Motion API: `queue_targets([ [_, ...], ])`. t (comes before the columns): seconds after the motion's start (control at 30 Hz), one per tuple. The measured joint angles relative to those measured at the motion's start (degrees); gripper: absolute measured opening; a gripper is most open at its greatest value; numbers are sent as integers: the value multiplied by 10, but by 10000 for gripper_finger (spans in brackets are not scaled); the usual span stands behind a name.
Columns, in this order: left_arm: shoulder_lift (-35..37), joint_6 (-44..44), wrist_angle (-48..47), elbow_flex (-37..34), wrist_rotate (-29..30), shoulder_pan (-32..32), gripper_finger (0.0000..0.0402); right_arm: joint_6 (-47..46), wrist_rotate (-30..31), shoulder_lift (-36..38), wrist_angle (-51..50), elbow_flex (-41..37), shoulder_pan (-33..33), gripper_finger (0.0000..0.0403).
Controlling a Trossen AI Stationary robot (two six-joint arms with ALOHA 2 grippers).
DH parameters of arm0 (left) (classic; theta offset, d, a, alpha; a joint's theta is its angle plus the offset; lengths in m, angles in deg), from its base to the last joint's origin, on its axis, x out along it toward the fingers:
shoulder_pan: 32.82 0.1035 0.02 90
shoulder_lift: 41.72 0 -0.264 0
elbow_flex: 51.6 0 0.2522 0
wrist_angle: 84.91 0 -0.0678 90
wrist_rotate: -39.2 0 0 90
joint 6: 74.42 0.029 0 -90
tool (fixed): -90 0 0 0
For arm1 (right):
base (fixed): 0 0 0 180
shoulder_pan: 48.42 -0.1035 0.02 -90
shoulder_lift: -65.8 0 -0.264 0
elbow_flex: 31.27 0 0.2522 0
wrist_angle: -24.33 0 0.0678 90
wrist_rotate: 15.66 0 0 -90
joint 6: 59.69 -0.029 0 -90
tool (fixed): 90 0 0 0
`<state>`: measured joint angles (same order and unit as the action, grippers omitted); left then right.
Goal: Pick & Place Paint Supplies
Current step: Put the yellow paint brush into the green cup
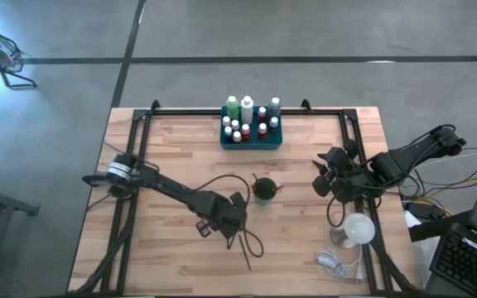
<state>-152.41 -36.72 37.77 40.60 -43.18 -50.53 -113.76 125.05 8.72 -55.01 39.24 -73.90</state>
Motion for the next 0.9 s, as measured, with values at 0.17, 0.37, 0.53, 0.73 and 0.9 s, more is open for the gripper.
queue_targets([
  [0.17,-21,33,25,24,0,0,176,0,0,0,1,0,0,130],
  [0.37,-43,56,38,44,-2,0,176,0,-2,0,0,0,0,147],
  [0.53,-63,71,40,52,-7,1,176,0,-2,0,1,0,0,156],
  [0.73,-72,58,35,59,-24,0,166,0,-3,0,0,0,0,162],
  [0.9,-72,51,32,59,-29,-2,145,0,-2,0,0,0,0,155],
])
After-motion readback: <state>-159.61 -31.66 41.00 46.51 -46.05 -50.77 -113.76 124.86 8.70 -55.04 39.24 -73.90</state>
